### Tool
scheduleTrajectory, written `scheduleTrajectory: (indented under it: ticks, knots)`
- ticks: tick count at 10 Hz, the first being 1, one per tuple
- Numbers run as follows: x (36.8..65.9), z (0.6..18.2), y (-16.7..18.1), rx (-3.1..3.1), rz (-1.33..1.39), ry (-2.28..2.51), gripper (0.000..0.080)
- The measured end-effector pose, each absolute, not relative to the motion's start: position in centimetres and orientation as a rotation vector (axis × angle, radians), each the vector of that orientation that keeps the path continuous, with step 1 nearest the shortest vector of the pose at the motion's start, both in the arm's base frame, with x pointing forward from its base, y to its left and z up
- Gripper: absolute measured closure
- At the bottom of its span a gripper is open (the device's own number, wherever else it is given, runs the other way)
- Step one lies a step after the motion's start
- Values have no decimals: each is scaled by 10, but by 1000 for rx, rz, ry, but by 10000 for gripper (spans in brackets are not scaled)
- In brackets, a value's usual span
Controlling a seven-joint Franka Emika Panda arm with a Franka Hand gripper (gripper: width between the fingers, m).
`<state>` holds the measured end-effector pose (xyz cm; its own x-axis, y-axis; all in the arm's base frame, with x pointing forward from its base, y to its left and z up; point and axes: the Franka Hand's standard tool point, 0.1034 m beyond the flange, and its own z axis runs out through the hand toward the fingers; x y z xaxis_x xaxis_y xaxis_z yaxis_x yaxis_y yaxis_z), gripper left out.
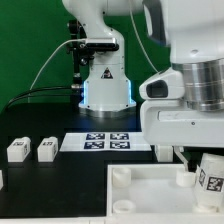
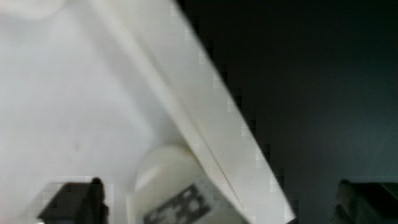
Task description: Assemble one leg
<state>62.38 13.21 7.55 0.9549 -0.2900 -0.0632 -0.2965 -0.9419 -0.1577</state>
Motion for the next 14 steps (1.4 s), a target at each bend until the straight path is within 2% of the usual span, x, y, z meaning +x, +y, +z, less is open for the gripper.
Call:
scheduleTrajectory:
  ticks: [1, 3, 5, 8, 12, 14]
  knots:
    - [627, 77, 126, -2955, 41, 329, 150]
    - [626, 76, 129, -2947, 49, 388, 162]
    - [625, 76, 127, -2917, 74, 595, 479]
    - [624, 75, 126, -2811, 110, 982, 497]
    - [629, 72, 122, -2128, 192, 1913, 503]
    - [629, 72, 122, -2048, 206, 1994, 503]
